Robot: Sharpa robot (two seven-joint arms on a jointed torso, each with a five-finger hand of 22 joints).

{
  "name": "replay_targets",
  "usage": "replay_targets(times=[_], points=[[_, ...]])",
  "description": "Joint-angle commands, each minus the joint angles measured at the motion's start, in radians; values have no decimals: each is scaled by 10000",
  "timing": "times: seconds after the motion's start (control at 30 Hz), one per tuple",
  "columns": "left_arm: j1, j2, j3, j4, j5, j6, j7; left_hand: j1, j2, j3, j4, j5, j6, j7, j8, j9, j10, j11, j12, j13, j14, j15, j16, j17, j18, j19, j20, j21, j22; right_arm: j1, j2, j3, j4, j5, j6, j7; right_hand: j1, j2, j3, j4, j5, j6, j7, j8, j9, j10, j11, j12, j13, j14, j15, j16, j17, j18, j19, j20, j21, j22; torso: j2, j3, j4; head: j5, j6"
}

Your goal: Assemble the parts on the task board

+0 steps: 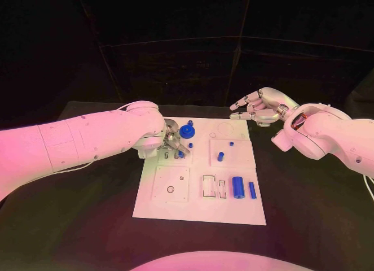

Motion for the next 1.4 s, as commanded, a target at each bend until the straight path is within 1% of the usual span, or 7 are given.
replay_targets(times=[0.03,0.13,0.2,0.23,0.37,0.83,1.4], points=[[5,-55,-2,65,-24,-414,205,703,212,808,-413,-15,-162,-24,-116,-5,-62,-86,-125,-57,1037,-94,33,2633,-144,102,-103,40,-18,22,21,6,-21,-15,166,-14,22,60,-57,21,39,-61,-6,41,-10,-41,-4,-48,-10,357,-30,-61,-27,149,-86,-3,-64,-21,6,-3,-4,12,-21],[4,-137,-2,152,-9,-503,265,877,44,1661,-652,-9,-224,30,-179,-13,-110,-54,-230,-130,1037,-76,33,2633,-143,86,-112,26,-31,21,33,6,-38,-15,203,-29,22,60,-57,21,39,-61,-6,41,-10,-41,-4,-48,-10,357,-30,-61,-27,149,-86,-3,-64,-21,8,-2,-4,13,-25],[3,-223,-1,238,60,-551,288,592,-361,2628,-691,-21,-222,72,-182,16,-82,-1,-280,-183,1037,-41,33,2633,-140,74,-81,17,-32,21,42,6,-54,-15,231,-40,22,60,-57,21,39,-61,-6,41,-10,-41,-4,-48,-10,357,-30,-61,-27,149,-86,-3,-64,-21,2,-1,2,2,-38],[3,-279,-1,293,99,-578,298,-64,-948,4053,-630,44,-182,95,-123,98,-27,118,-290,-215,1037,31,33,2633,-110,65,-108,14,-16,21,47,6,-62,-15,246,-47,22,60,-57,21,39,-61,-6,41,-10,-41,-4,-48,-10,357,-30,-61,-27,149,-86,-3,-64,-21,1,-1,3,0,-43],[3,-537,1,553,182,-766,339,-1108,-1851,6411,-940,-56,-213,73,122,371,74,10,-212,-213,1037,43,33,2633,-123,64,-62,17,26,21,58,5,-97,-15,296,-71,23,67,-64,23,49,-62,-6,46,-10,-56,-5,-68,-34,356,-30,-69,-36,151,-90,-3,-72,-32,-1,1,26,-11,-62],[-94,-1210,-14,1245,-596,-2192,670,-1432,-1906,6736,-974,-96,-198,72,246,483,197,-4,-33,-49,1037,-12,33,2633,-165,108,-29,96,169,20,24,4,-150,-15,343,-86,-36,82,-134,73,22,-67,-4,73,-10,-62,-2,-75,-61,358,-28,-84,-42,153,-94,-4,-92,-54,-10,-4,37,-4,-109],[-411,-1048,-208,1074,-1193,-2351,555,-1534,-1957,6772,-988,-107,-211,62,301,534,234,-14,41,13,1037,-25,33,2633,-177,131,-42,139,238,18,67,3,-175,134,437,-100,-67,102,-169,104,2,-69,-5,89,-10,-61,-2,-72,-70,358,-28,-96,-52,155,-95,-4,-102,-65,13,4,16,29,-83]])
